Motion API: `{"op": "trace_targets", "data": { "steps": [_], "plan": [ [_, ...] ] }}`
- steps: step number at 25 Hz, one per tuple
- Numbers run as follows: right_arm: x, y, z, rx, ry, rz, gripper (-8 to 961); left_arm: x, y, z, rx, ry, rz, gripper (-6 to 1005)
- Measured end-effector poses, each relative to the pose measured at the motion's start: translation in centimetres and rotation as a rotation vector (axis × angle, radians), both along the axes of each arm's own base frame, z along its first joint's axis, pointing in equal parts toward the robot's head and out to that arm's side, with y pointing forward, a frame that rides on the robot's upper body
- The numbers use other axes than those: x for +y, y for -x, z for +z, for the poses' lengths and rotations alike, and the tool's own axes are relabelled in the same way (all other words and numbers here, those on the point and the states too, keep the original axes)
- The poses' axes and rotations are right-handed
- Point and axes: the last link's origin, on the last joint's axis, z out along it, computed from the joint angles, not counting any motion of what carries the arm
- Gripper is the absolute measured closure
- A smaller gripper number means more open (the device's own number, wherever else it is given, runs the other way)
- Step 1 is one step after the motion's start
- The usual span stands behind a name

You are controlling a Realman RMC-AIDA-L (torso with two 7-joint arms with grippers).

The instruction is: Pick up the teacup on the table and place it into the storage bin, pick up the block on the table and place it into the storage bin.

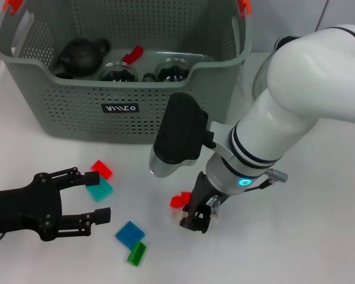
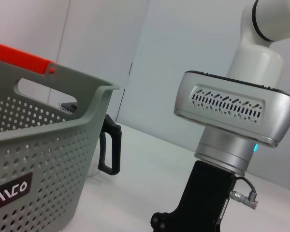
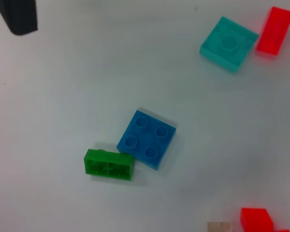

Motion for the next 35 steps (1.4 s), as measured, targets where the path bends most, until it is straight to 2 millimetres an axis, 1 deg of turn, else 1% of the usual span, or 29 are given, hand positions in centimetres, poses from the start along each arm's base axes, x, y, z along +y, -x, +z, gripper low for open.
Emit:
{"op": "trace_targets", "data": {
  "steps": [5, 8, 10, 12, 18, 22, 25, 27, 29, 31, 33, 35],
  "plan": [
    [0.0, 0.5, 0.7, 0.013, 0.007, -0.003, 739, -0.1, 0.1, 0.0, -0.001, 0.000, 0.003, 145],
    [0.0, 1.2, 1.8, 0.039, 0.020, -0.026, 739, -0.2, 0.1, 0.1, -0.001, 0.000, 0.005, 145],
    [0.1, 1.8, 2.9, 0.069, 0.028, -0.039, 739, -0.2, 0.2, 0.1, -0.002, 0.000, 0.006, 144],
    [0.2, 2.6, 4.4, 0.104, 0.017, -0.039, 739, -0.3, 0.2, 0.1, -0.002, 0.000, 0.006, 144],
    [1.4, 5.1, 8.7, 0.199, -0.071, -0.011, 739, -0.4, 0.4, 0.4, 0.001, -0.001, 0.005, 144],
    [2.9, 7.7, 11.7, 0.301, -0.151, 0.020, 740, -0.5, 0.4, 0.4, 0.002, -0.004, 0.006, 144],
    [4.6, 10.3, 14.0, 0.398, -0.225, 0.069, 740, -0.4, 0.4, 0.5, 0.002, -0.004, 0.003, 145],
    [5.7, 11.7, 15.0, 0.450, -0.273, 0.099, 740, -0.4, 0.3, 0.5, 0.001, -0.003, 0.000, 145],
    [7.0, 12.8, 15.4, 0.485, -0.329, 0.124, 740, -0.3, 0.3, 0.5, 0.000, -0.002, -0.002, 145],
    [8.1, 13.2, 15.4, 0.484, -0.376, 0.141, 740, -0.3, 0.2, 0.4, -0.003, 0.000, -0.005, 144],
    [9.5, 13.3, 15.1, 0.463, -0.435, 0.156, 740, -0.3, 0.0, 0.4, -0.006, 0.000, -0.008, 144],
    [10.7, 13.0, 14.3, 0.437, -0.480, 0.164, 738, -0.3, 0.0, 0.3, -0.007, 0.001, -0.010, 144]
  ]
}}
